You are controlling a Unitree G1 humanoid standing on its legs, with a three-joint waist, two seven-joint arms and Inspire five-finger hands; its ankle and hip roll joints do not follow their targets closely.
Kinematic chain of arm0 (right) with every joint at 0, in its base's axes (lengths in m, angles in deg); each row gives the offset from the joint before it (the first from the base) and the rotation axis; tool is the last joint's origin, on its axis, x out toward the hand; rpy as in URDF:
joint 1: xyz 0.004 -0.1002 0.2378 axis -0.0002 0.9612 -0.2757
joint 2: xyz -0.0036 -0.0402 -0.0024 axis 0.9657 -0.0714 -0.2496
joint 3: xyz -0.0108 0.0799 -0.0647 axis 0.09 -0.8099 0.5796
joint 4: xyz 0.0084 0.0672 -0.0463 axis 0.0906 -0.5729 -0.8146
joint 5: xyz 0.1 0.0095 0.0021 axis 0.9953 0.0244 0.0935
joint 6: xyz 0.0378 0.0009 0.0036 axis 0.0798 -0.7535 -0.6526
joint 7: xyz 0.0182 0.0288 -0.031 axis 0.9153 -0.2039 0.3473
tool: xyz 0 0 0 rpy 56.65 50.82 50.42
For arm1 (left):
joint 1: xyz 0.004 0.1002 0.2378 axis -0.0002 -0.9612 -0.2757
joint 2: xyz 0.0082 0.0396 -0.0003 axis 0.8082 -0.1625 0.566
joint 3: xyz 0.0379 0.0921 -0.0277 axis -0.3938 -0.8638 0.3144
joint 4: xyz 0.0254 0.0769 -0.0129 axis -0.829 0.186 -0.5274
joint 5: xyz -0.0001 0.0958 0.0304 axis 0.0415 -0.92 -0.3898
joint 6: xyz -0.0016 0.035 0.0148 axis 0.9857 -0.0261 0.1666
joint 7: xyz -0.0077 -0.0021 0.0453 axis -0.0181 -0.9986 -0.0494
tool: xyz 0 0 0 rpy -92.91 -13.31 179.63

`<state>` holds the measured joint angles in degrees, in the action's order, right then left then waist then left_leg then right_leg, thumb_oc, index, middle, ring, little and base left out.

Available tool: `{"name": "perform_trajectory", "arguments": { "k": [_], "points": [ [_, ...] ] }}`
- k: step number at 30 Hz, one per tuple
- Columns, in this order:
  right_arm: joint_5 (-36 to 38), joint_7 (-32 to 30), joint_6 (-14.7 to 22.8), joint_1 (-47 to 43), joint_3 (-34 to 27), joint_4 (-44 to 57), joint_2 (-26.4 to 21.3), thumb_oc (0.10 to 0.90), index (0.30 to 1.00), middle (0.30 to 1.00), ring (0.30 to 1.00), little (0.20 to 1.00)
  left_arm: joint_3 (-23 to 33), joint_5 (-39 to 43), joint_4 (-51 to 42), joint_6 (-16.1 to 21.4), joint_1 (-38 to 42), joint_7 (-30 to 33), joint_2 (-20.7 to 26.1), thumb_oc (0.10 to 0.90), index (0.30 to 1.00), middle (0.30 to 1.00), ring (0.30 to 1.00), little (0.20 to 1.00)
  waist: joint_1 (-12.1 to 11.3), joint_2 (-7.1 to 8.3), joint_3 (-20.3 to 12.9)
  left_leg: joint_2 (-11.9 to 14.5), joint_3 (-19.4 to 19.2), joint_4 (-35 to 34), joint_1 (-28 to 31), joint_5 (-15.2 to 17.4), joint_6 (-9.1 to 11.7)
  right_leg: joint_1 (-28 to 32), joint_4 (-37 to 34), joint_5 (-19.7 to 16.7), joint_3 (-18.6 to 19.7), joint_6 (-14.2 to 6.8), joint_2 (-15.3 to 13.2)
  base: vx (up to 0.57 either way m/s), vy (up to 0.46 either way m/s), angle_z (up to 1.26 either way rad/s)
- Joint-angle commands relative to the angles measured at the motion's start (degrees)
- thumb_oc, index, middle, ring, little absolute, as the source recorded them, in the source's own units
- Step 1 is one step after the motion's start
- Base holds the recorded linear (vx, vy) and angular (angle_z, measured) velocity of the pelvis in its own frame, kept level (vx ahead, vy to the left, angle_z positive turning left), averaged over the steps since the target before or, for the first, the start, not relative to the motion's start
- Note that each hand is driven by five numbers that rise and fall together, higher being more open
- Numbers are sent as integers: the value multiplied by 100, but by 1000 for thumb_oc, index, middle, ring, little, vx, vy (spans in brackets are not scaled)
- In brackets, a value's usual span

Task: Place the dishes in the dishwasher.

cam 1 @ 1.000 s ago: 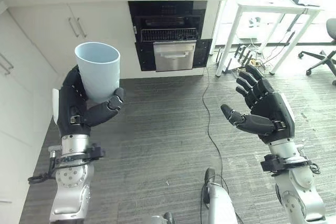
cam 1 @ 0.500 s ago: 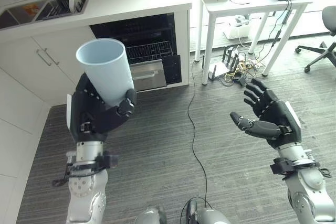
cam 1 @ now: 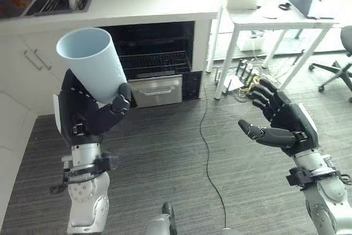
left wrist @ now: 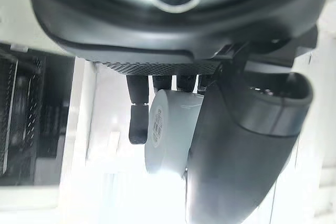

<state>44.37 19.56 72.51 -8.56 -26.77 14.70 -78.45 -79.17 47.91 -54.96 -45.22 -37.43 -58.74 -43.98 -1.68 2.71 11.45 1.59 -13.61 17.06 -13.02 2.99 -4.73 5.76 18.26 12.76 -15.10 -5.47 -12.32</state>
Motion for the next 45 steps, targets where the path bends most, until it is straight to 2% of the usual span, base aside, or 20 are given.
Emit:
{"name": "perform_trajectory", "arguments": {
  "k": [1, 3, 4, 7, 9, 10, 12, 13, 14, 19, 23, 26, 28, 30, 33, 35, 37, 39, 40, 45],
  "points": [
    [12, -108, 656, -391, -97, 305, 85, 800, 900, 900, 900, 900, 519, -842, -627, 549, 262, 376, 581, 400, 300, 300, 300, 300, -106, -1, -455, 207, 470, 13, 130, 617, 524, 18, -107, -955, -130, -436, -63, 343, 414, 56],
    [-61, -84, 708, -337, 11, 342, 180, 800, 900, 900, 900, 900, 493, -1141, -645, 577, 249, 567, 609, 400, 300, 300, 300, 300, -21, -102, -412, 137, 696, 13, 269, 690, 437, -78, -46, -1516, -133, -438, 111, 235, 244, 43],
    [-72, -29, 709, -345, 52, 320, 193, 800, 900, 900, 900, 900, 488, -1234, -645, 547, 249, 643, 600, 400, 300, 300, 300, 300, 36, -150, -372, 166, 733, 13, 332, 706, 426, -246, 156, -1531, -130, -383, 172, 161, 146, 40],
    [32, -78, 671, -383, 62, 243, 59, 800, 900, 900, 900, 900, 463, -1227, -599, 366, 320, 754, 644, 400, 300, 300, 300, 300, 113, -110, -274, 143, 774, 13, 417, 700, 477, -597, -107, -993, -114, -203, 549, 153, 4, 31],
    [104, -43, 721, -391, -13, 201, 13, 800, 900, 900, 900, 900, 498, -1533, -561, 403, 330, 935, 672, 400, 300, 300, 300, 300, 118, 24, -174, 111, 664, 13, 507, 772, 531, -1033, -107, -670, -183, -215, 401, 169, -159, 3],
    [134, -16, 803, -370, -54, 216, -12, 800, 900, 900, 900, 900, 520, -1926, -604, 433, 278, 1143, 695, 400, 300, 300, 300, 300, 133, 101, -136, 100, 574, 13, 564, 845, 538, -1287, -107, -707, -159, -279, 307, 219, -225, -13],
    [110, -46, 878, -316, -87, 292, -21, 800, 900, 900, 900, 900, 535, -2443, -648, 487, 161, 1427, 774, 400, 300, 300, 300, 300, 312, 198, -76, -13, 539, 13, 810, 1076, 493, -2043, -107, -1120, 303, -447, 234, 368, -271, -7],
    [68, -67, 925, -283, -76, 316, 8, 800, 900, 900, 900, 900, 516, -2380, -638, 461, 146, 1424, 817, 400, 300, 300, 300, 300, 388, 180, -67, -47, 592, 13, 953, 1178, 447, -2374, -107, -1243, 459, -458, 221, 423, -293, 19],
    [75, -55, 953, -249, -86, 334, 15, 800, 900, 900, 900, 900, 528, -2346, -626, 490, 115, 1407, 833, 400, 300, 300, 300, 300, 412, 177, -65, -52, 598, 13, 1005, 1218, 427, -2408, -107, -1294, 460, -448, 210, 437, -369, 41],
    [144, -80, 884, -337, -24, 310, -58, 800, 900, 900, 900, 900, 484, -1800, -650, 385, 69, 1230, 764, 400, 300, 300, 300, 300, 477, 162, -328, -76, 567, 13, 1371, 1535, 394, -2285, -107, -1123, 360, -381, 280, 281, -300, 24],
    [71, -187, 768, -465, 22, 326, -168, 800, 900, 900, 900, 900, 303, -1656, -637, 412, 121, 1245, 674, 400, 300, 300, 300, 300, 550, 0, -534, 51, 474, 13, 1669, 1570, 583, -1958, -107, -918, 243, -178, 375, 234, -285, 4],
    [129, -98, 673, -344, -148, 319, -283, 800, 900, 900, 900, 900, 197, -1134, -719, 802, 120, 812, 630, 400, 300, 300, 300, 300, 629, -127, -574, 187, 473, 13, 1838, 924, 811, -1757, -107, -707, 279, 9, 605, 142, -230, -25],
    [124, 122, 705, -136, -294, 229, -323, 800, 900, 900, 900, 900, 229, -504, -887, 1059, -22, 405, 398, 400, 300, 300, 300, 300, 591, -17, -568, 153, 371, 13, 1903, 58, 937, -1557, -107, -518, 429, 197, 663, 203, -258, -20],
    [123, 173, 744, -102, -325, 189, -310, 800, 900, 900, 900, 900, 221, -507, -888, 1109, -54, 363, 349, 400, 300, 300, 300, 300, 541, 72, -512, 145, 244, 27, 1799, -149, 939, -1413, -107, -450, 477, 238, 642, 134, -145, -16],
    [99, 160, 698, -120, -342, 173, -263, 800, 900, 900, 900, 900, 265, -443, -907, 1139, -133, 333, 311, 400, 300, 300, 300, 300, 478, 35, -398, 114, 171, 13, 1371, 327, 786, -1308, -107, -407, 545, 176, 720, 47, 25, -4],
    [-33, 125, 625, -192, -319, 131, -221, 800, 900, 900, 900, 900, 328, -514, -890, 1243, -229, 429, 312, 400, 300, 300, 300, 300, 474, -83, -351, 297, 96, 13, 1027, 645, 796, -1272, -107, -361, 589, 115, 819, 75, 130, 14],
    [-78, 89, 573, -232, -286, 116, -203, 800, 900, 900, 900, 900, 358, -477, -883, 1229, -246, 479, 349, 400, 300, 300, 300, 300, 434, -200, -319, 577, 164, 13, 593, 469, 949, -1154, -107, -248, 638, 128, 939, 120, 138, 13],
    [-102, 42, 547, -237, -266, 120, -238, 800, 900, 900, 900, 900, 366, -474, -857, 1191, -212, 485, 339, 400, 300, 300, 300, 300, 396, -214, -309, 679, 230, 13, 404, 351, 998, -1041, -107, -116, 638, 180, 976, 175, 200, -14],
    [-19, 117, 507, -191, -275, 150, -333, 800, 900, 900, 900, 900, 337, -578, -841, 1161, -200, 607, 315, 400, 300, 300, 300, 300, 387, -201, -353, 627, 224, 13, 421, 511, 964, -1040, -107, -71, 545, 166, 900, 231, 326, -49],
    [176, 352, 500, 83, -453, 299, -392, 800, 900, 900, 900, 900, 387, -545, -799, 1130, -205, 579, 390, 400, 300, 300, 300, 300, 421, -174, -475, 469, 463, 13, 536, 673, 931, -1071, -107, -141, 436, 57, 746, 159, 202, -34]
  ]
}}
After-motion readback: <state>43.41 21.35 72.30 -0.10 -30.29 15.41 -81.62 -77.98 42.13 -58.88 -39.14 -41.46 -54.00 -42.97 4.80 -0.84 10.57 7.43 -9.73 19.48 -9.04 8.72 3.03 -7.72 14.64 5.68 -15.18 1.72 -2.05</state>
